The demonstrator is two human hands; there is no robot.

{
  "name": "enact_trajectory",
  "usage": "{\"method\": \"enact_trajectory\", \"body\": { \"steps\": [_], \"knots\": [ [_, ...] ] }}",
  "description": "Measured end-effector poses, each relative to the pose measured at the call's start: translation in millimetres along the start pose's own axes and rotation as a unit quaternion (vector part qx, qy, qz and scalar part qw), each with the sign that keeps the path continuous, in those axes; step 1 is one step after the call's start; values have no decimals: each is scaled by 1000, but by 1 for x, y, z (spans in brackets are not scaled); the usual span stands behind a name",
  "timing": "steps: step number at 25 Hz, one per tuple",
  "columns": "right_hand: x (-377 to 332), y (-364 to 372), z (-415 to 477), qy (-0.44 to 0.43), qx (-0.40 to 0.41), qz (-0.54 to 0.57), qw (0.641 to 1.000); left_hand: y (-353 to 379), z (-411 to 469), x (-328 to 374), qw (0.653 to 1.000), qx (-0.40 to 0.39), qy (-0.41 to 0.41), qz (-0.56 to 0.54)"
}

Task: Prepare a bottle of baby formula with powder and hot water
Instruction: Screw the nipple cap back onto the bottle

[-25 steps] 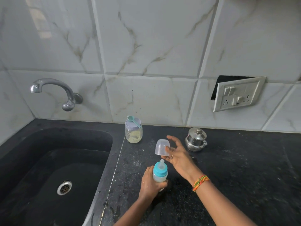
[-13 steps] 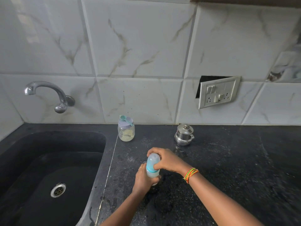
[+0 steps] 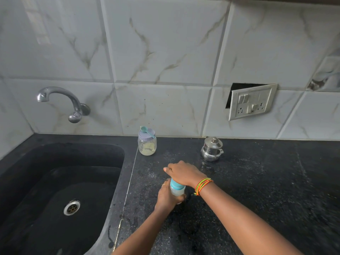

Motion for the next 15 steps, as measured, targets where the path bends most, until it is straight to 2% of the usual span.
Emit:
{"method": "enact_trajectory", "body": {
  "steps": [6, 15],
  "knots": [
    [-3, 8, 2, -36, 31, 16, 999, 1, 0, -2, 1000, -3, 5, -23],
    [-16, -3, -2, -70, 28, -79, 994, 4, 3, -9, 999, -1, 3, -50]
  ]
}}
Point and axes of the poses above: each hand's wrist, its own z-axis towards the middle knuckle, its own y-axis out of the palm, x = y × z, the point moved 7 cm from there along z, towards the middle knuckle, and after that the axes turned 12 degrees about -y, right-handed, at the moved point
